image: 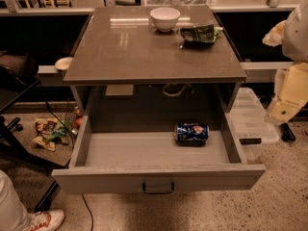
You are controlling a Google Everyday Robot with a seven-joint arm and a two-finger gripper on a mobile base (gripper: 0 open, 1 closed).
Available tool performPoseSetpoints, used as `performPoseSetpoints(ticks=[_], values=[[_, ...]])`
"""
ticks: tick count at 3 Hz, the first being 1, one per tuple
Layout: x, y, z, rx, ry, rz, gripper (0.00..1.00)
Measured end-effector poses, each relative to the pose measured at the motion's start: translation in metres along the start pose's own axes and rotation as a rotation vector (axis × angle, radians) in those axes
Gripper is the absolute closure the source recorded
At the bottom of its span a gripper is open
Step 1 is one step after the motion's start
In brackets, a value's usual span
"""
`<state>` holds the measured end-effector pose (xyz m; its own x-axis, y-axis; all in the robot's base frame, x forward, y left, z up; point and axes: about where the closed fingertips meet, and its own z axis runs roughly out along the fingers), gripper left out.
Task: Pick pepsi can from top drawer and place on counter
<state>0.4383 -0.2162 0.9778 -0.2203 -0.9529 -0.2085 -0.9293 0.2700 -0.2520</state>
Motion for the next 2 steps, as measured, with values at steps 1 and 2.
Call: performPoseSetpoints(ticks=[1,2], values=[[-0.001,-0.001,0.003,0.007,-0.009,-0.004,0.00],[0.002,-0.003,0.047,-0.018,-0.055,-0.006,0.00]])
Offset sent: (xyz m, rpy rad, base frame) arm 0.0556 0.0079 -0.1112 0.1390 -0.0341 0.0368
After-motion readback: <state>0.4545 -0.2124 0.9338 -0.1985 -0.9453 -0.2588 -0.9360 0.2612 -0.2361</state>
